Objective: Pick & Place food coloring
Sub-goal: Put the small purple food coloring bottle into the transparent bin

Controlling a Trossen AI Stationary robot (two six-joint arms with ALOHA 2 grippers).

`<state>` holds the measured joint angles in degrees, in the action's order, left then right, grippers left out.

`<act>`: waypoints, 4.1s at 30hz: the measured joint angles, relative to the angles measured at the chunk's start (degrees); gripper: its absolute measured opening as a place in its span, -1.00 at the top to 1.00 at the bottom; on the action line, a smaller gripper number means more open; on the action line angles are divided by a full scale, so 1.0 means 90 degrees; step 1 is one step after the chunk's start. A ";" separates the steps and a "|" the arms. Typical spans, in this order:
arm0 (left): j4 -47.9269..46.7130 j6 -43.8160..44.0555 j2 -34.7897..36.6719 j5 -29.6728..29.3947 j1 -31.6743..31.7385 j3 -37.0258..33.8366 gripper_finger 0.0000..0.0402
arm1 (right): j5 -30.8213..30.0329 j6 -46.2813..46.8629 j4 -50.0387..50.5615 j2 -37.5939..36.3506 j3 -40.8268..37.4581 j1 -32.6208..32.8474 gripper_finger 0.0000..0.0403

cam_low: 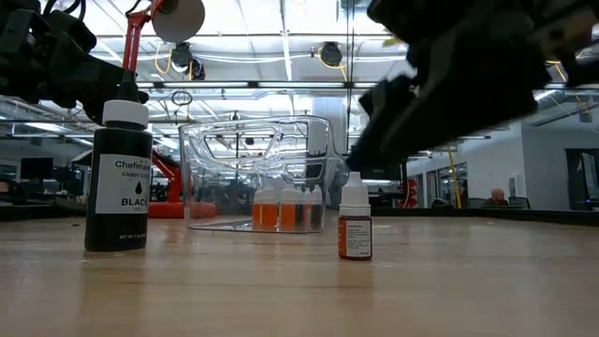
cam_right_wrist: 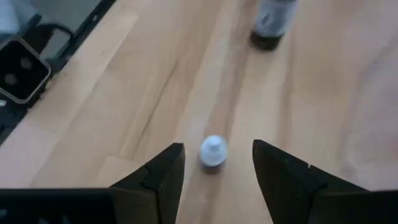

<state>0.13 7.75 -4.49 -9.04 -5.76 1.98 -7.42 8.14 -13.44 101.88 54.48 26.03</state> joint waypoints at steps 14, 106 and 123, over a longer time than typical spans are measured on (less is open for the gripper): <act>-0.0003 -0.0001 0.0000 0.0000 0.0000 0.0000 -0.26 | 0.0337 0.0152 -0.0295 0.0353 0.0012 -0.0188 0.13; 0.0004 0.0000 0.0000 0.0002 -0.0002 0.0000 -0.26 | 0.1745 -0.1714 0.3091 0.1921 0.3689 -0.4876 0.81; 0.0002 0.0000 0.0000 0.0000 -0.0002 0.0000 -0.26 | 0.1828 -0.1613 0.2758 0.1936 0.3679 -0.4634 0.29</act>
<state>0.14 7.75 -4.49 -9.04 -5.78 1.98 9.03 -6.37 11.38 119.31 87.59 -15.67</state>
